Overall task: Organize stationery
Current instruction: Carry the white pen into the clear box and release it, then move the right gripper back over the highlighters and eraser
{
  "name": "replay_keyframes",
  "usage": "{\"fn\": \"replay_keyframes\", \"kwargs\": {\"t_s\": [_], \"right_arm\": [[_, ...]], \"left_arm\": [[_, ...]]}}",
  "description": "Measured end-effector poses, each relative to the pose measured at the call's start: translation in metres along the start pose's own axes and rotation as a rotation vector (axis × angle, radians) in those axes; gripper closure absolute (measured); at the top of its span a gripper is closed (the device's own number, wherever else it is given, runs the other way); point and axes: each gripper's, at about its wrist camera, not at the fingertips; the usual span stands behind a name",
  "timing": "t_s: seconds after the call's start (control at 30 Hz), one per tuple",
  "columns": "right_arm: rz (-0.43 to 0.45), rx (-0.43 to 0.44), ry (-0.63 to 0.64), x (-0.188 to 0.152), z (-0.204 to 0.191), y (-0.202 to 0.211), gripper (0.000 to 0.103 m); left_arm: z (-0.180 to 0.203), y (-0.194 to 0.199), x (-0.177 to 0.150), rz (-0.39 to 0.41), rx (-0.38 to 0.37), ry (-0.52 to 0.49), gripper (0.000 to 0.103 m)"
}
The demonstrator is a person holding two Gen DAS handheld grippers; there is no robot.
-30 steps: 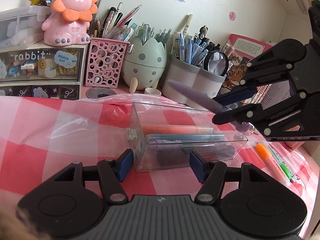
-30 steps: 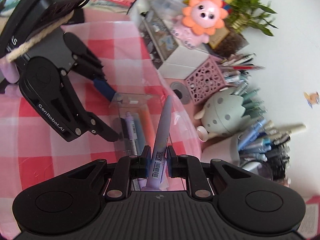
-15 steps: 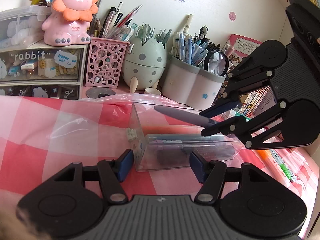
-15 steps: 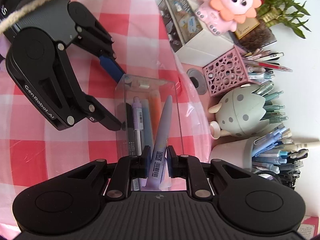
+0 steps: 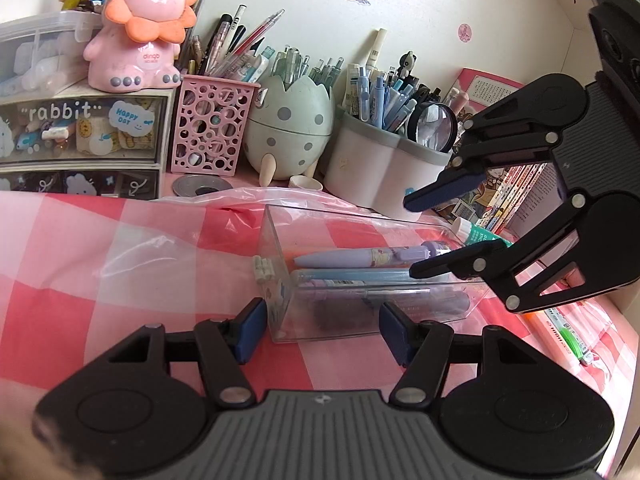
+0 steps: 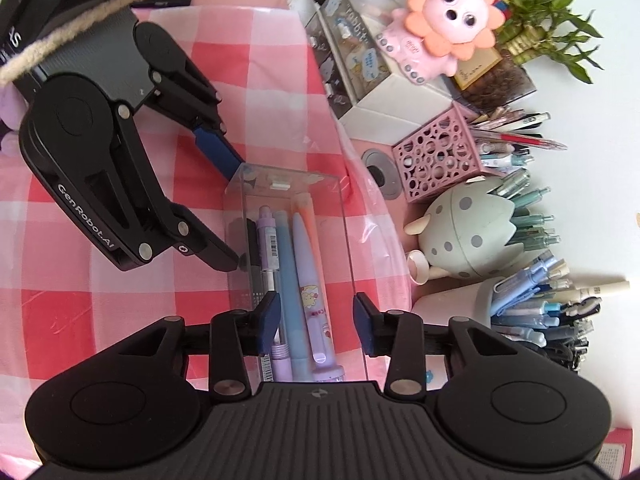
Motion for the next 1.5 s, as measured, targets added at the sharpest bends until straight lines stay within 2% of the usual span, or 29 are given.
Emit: {"fn": "replay_keyframes", "kwargs": {"t_s": [0.37, 0.5, 0.97, 1.17, 1.5], "right_arm": [[0.079, -0.08, -0.136, -0.016, -0.004, 0.032, 0.047], [0.118, -0.096, -0.237, -0.028, -0.004, 0.043, 0.045], [0.114, -0.166, -0.576, -0.072, -0.034, 0.061, 0.03], [0.126, -0.194, -0.674, -0.083, -0.049, 0.068, 0.024], [0.146, -0.194, -0.864, -0.109, -0.075, 0.083, 0.022]], "left_arm": [[0.0, 0.0, 0.0, 0.0, 0.0, 0.0, 0.067], [0.0, 0.0, 0.0, 0.0, 0.0, 0.0, 0.067], [0.0, 0.0, 0.0, 0.0, 0.0, 0.0, 0.067], [0.0, 0.0, 0.0, 0.0, 0.001, -0.001, 0.067], [0.0, 0.0, 0.0, 0.0, 0.0, 0.0, 0.067]]}}
Point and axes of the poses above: each gripper's, at about its wrist camera, not at the fingertips, and y roughly against the way its jaws point, z to its right, x to its top, and after that the axes turned 3 degrees about -x, right-handed
